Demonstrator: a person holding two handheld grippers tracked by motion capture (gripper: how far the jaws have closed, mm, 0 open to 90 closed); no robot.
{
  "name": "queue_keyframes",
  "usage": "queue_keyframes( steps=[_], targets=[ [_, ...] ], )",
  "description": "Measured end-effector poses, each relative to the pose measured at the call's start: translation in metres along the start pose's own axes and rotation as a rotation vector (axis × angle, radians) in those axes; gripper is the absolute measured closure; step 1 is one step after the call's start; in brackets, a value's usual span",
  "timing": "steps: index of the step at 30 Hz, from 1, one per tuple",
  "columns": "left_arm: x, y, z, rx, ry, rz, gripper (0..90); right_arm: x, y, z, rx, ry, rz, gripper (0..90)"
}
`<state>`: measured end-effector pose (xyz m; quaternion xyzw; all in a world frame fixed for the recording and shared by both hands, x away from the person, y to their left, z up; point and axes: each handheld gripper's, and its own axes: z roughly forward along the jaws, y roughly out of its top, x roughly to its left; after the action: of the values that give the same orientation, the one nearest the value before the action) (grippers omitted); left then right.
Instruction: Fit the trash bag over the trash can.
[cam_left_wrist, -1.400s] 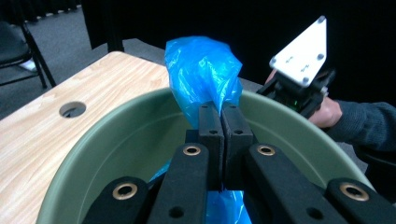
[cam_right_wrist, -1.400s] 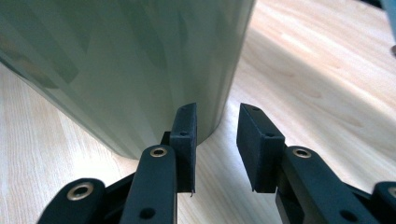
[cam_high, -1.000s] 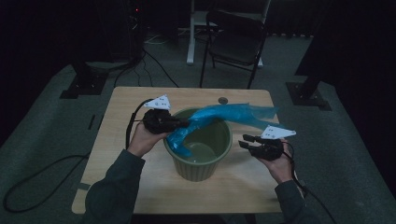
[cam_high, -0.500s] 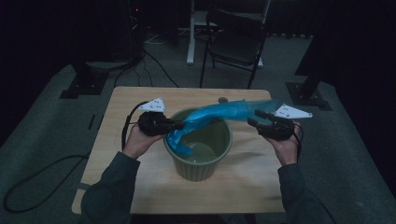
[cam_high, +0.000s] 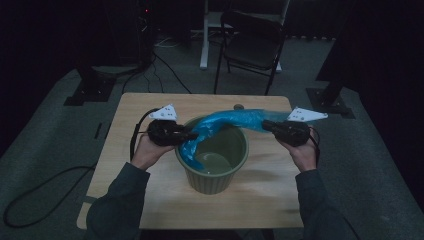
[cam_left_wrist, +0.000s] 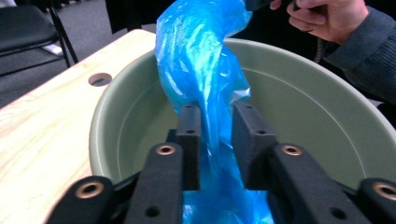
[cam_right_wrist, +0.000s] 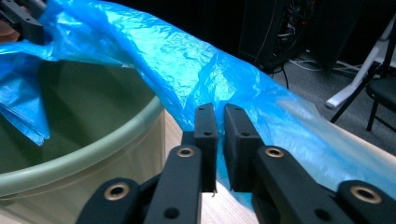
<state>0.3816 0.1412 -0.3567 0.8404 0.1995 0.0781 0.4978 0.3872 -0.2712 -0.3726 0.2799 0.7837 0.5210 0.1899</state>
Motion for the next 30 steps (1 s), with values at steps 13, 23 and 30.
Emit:
queue_keyframes(
  steps=[13,23,30],
  targets=[
    [-0.005,0.026,0.0,-0.031,0.043,0.049,57.1,0.009,0.011,-0.011,-0.027,0.06,-0.041,88.6],
    [-0.02,0.042,0.031,-0.001,0.029,0.091,55.8,0.032,0.022,0.003,-0.005,0.108,-0.116,89.7],
    [-0.025,0.051,0.043,0.002,0.047,0.105,55.9,0.043,0.031,0.009,-0.014,0.142,-0.144,89.8]
  ],
)
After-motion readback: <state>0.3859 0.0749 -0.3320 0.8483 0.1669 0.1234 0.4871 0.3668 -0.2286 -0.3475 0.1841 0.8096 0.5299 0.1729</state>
